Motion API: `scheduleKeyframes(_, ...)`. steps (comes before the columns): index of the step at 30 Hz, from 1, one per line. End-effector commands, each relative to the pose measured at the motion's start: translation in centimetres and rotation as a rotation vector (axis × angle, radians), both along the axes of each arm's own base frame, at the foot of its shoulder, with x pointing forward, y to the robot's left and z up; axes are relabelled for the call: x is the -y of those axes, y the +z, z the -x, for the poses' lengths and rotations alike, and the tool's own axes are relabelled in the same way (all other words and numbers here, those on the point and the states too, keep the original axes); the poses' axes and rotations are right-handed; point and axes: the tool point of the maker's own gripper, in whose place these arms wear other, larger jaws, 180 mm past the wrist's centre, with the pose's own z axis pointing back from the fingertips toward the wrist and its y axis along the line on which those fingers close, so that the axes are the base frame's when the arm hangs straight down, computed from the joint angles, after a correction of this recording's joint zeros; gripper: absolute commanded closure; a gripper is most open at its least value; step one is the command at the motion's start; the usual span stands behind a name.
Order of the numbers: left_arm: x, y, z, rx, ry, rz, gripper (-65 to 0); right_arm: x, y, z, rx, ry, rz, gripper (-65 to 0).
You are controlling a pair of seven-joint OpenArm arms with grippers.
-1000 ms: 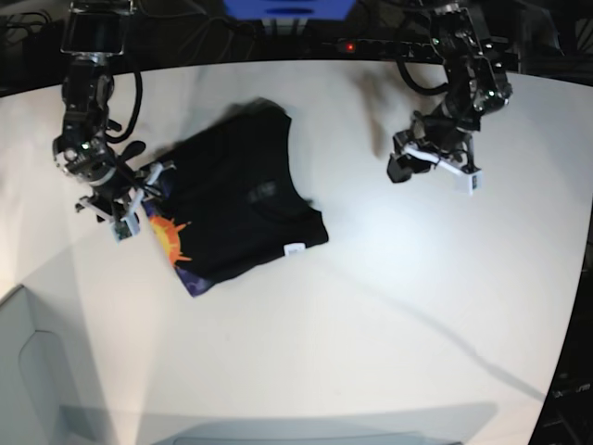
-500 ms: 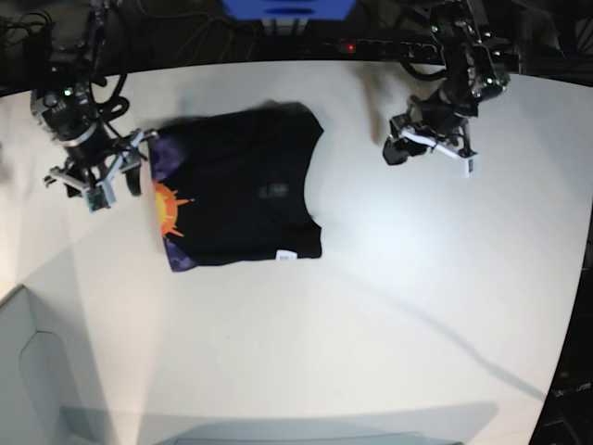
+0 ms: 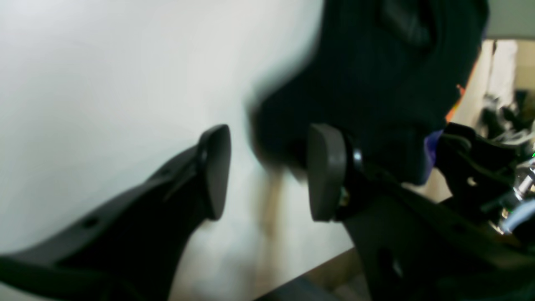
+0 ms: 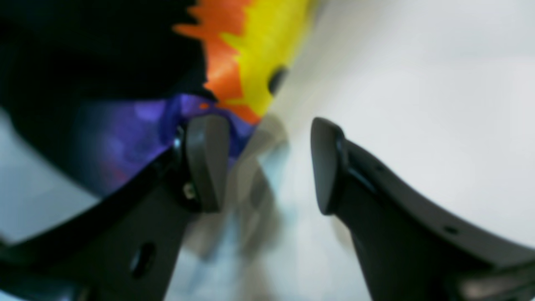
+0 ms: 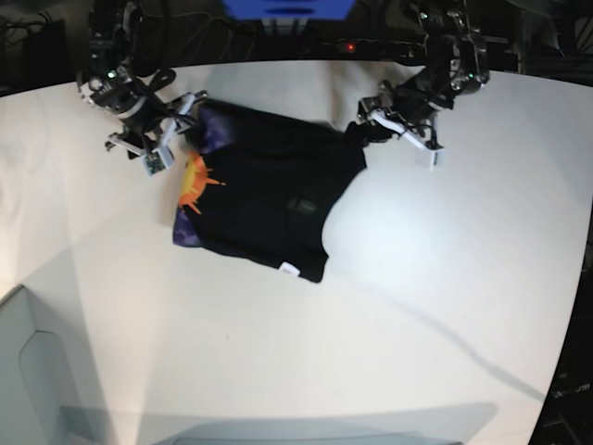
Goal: Fold the T-shirt properly
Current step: 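Grasp the purple-printed edge with the right gripper and pull it outward, then grasp the bundle's opposite edge with the left gripper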
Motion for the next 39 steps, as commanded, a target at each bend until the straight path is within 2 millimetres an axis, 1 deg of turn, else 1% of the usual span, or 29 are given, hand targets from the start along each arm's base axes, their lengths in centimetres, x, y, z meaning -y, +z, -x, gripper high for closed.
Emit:
scheduleKeyframes(1, -1.0, 1.0, -0.7, 0.041, -0.001, -0.022, -29.3, -1.0, 1.4, -0.5, 0.051, 0.013, -0.028, -31.4)
scheduleKeyframes(4, -4.2, 1.3, -1.0, 0.047, 0.046, -0.078, -29.3, -3.5, 2.2, 0.3, 0.058, 0.048, -0.070, -31.4)
scheduleKeyframes(5, -5.2, 1.4, -1.0, 0.050, 0.073, -0.091, -29.3, -3.8, 2.4, 0.5, 0.063, 0.054, -0.076, -31.4)
scheduleKeyframes(7, -6.4, 1.5, -0.8, 0.048, 0.101, -0.105, -29.3, -3.8, 3.2, 0.3, 0.084, 0.056, -0.072, -31.4)
scheduleKeyframes(8, -6.4, 1.3, -0.6, 0.043, 0.099, -0.106, -29.3, -3.5, 3.6, 0.1, 0.096, 0.052, -0.065, -31.4)
scheduleKeyframes(10, -6.2, 1.4, -0.4, 0.041, 0.097, -0.104, -29.3, -2.0, 4.1, -0.3, 0.116, 0.018, -0.039, -31.4)
scheduleKeyframes(11, -5.9, 1.6, -0.6, 0.050, 0.097, -0.098, -29.3, -1.2, 4.2, -0.5, 0.122, -0.003, -0.026, -31.4)
scheduleKeyframes(13, -4.4, 2.3, -1.0, 0.080, 0.101, -0.069, -29.3, 0.3, 4.3, -0.9, 0.130, -0.038, -0.005, -31.7)
scheduleKeyframes(16, -4.0, 3.3, -1.9, 0.119, 0.135, -0.050, -29.3, 1.1, 4.7, -1.7, 0.148, -0.058, 0.009, -31.8)
scheduleKeyframes(18, -4.1, 4.0, -2.9, 0.150, 0.170, -0.035, -29.3, 1.2, 4.7, -1.7, 0.147, -0.059, 0.010, -31.8)
scheduleKeyframes(21, -4.3, 4.5, -4.4, 0.179, 0.202, -0.031, -29.3, 1.2, 4.6, -1.6, 0.142, -0.061, 0.008, -31.8)
scheduleKeyframes(26, -3.8, 4.6, -6.0, 0.196, 0.232, -0.083, -29.5, 1.1, 4.5, -1.5, 0.138, -0.062, 0.006, -31.8)
scheduleKeyframes(28, -3.6, 4.3, -6.5, 0.192, 0.241, -0.099, -31.8, 1.1, 4.4, -1.5, 0.136, -0.063, 0.006, -31.8)
scheduleKeyframes(31, -2.9, 3.0, -6.7, 0.154, 0.243, -0.099, -34.0, 1.1, 4.4, -1.5, 0.136, -0.061, 0.005, -31.7)
scheduleKeyframes(37, -2.4, 2.0, -6.1, 0.123, 0.245, -0.084, -34.0, 1.1, 4.4, -1.5, 0.138, -0.061, 0.005, -31.7)
scheduleKeyframes(39, -2.3, 1.2, -5.7, 0.097, 0.245, -0.075, -34.0, 1.1, 4.4, -1.5, 0.138, -0.061, 0.005, -31.6)
